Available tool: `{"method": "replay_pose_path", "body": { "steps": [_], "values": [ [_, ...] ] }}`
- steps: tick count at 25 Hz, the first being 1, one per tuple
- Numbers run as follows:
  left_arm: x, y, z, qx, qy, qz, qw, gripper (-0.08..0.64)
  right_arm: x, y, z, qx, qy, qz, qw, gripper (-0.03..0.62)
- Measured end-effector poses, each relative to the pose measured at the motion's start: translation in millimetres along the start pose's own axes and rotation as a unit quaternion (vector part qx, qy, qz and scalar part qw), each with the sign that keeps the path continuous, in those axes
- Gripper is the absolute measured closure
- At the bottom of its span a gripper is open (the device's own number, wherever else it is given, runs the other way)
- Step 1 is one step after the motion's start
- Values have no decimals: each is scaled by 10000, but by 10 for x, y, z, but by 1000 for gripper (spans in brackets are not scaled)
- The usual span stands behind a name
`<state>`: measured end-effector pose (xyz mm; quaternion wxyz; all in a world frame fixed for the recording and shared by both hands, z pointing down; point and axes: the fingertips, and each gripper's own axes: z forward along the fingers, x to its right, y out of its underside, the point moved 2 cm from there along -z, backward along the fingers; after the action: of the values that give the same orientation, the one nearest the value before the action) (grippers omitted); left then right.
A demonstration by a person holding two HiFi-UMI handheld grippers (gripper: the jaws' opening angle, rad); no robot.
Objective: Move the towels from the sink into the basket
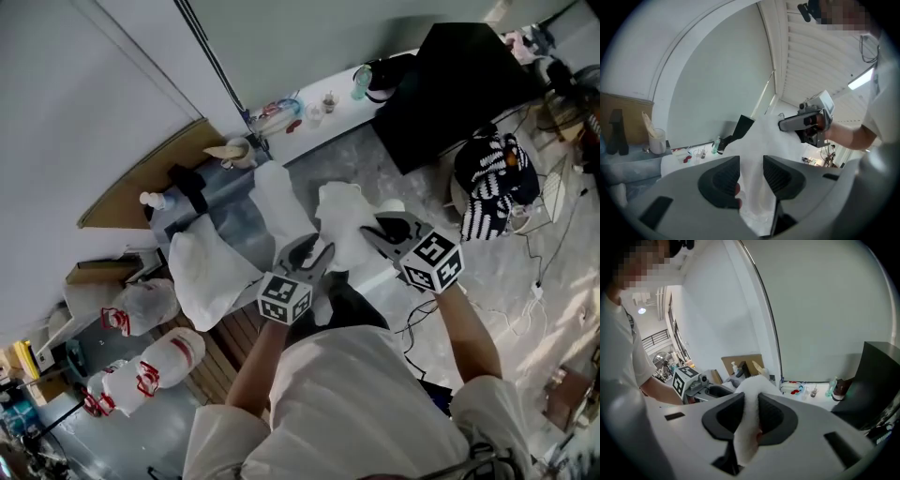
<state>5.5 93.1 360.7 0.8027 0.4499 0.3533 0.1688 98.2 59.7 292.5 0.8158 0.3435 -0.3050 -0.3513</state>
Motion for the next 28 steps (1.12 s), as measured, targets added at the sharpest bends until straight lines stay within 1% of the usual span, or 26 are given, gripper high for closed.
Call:
{"method": "replay_pose_path", "body": {
  "steps": [5, 9, 16, 23, 28],
  "values": [
    [-31, 154, 319, -212, -59, -54, 9997, 413, 341, 265, 5, -150, 89, 166, 9997, 515],
    [-125, 346, 534, -415, -163, -125, 9989, 413, 601, 558, 122, -334, 62, 285, 9990, 515],
    [-401, 725, 864, -693, -333, -166, 9969, 414, 952, 1105, 523, -584, 68, 437, 9973, 515],
    [-660, 1020, 1179, -890, -527, -230, 9944, 439, 1268, 1596, 881, -614, 225, 726, 9952, 515],
    [-803, 1292, 1468, -1070, -582, -321, 9920, 448, 1474, 1959, 1151, -702, 254, 825, 9938, 514]
  ]
}}
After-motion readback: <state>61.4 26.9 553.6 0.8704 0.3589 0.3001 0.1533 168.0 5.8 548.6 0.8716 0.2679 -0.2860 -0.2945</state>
